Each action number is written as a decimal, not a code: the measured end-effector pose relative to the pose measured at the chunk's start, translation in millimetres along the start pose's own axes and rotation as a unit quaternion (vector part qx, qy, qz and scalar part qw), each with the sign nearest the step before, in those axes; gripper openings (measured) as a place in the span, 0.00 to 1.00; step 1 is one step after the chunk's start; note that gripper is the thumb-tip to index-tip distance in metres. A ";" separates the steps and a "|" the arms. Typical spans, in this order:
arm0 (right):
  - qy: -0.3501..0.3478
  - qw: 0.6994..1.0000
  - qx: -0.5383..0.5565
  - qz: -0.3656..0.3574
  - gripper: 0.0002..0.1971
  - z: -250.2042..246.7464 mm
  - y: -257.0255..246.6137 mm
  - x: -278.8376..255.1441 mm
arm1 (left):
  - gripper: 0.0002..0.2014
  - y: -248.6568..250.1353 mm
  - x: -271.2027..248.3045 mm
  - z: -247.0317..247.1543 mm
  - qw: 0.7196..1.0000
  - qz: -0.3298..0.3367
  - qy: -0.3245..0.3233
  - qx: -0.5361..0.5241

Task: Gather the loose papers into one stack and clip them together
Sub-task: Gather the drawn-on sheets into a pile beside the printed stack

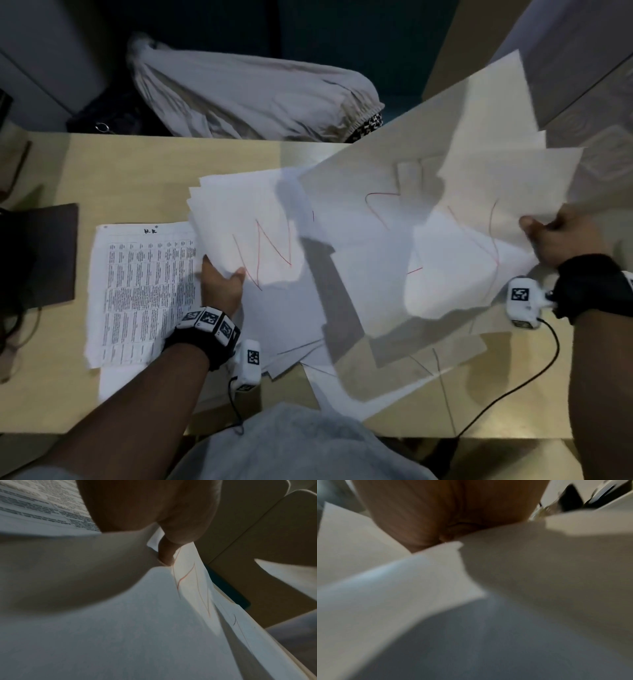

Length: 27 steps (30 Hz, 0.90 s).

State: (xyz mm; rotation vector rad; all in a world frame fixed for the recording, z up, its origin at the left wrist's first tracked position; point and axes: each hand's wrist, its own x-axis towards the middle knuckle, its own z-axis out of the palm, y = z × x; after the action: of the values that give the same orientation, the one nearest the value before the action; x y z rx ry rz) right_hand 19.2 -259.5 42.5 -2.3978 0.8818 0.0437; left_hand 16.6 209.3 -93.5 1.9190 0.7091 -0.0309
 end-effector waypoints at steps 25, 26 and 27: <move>-0.140 0.982 -0.124 0.021 0.22 131.3 -17.8 11.2 | 0.35 -10.3 -4.0 5.6 0.985 -0.100 -0.094 0.101; -0.126 0.986 -0.108 0.034 0.22 127.0 -10.3 12.2 | 0.35 -8.2 -5.6 5.3 0.985 -0.104 -0.097 0.101; -0.108 0.990 -0.086 0.039 0.21 121.9 -3.5 12.7 | 0.35 -7.4 -5.4 5.6 0.983 -0.103 -0.110 0.102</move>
State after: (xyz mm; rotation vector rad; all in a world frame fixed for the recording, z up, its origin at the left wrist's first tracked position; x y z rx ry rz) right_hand 51.0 -200.1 -60.0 -2.4567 0.9010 0.4183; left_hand 10.2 204.2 -100.3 1.9878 0.7754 -0.4539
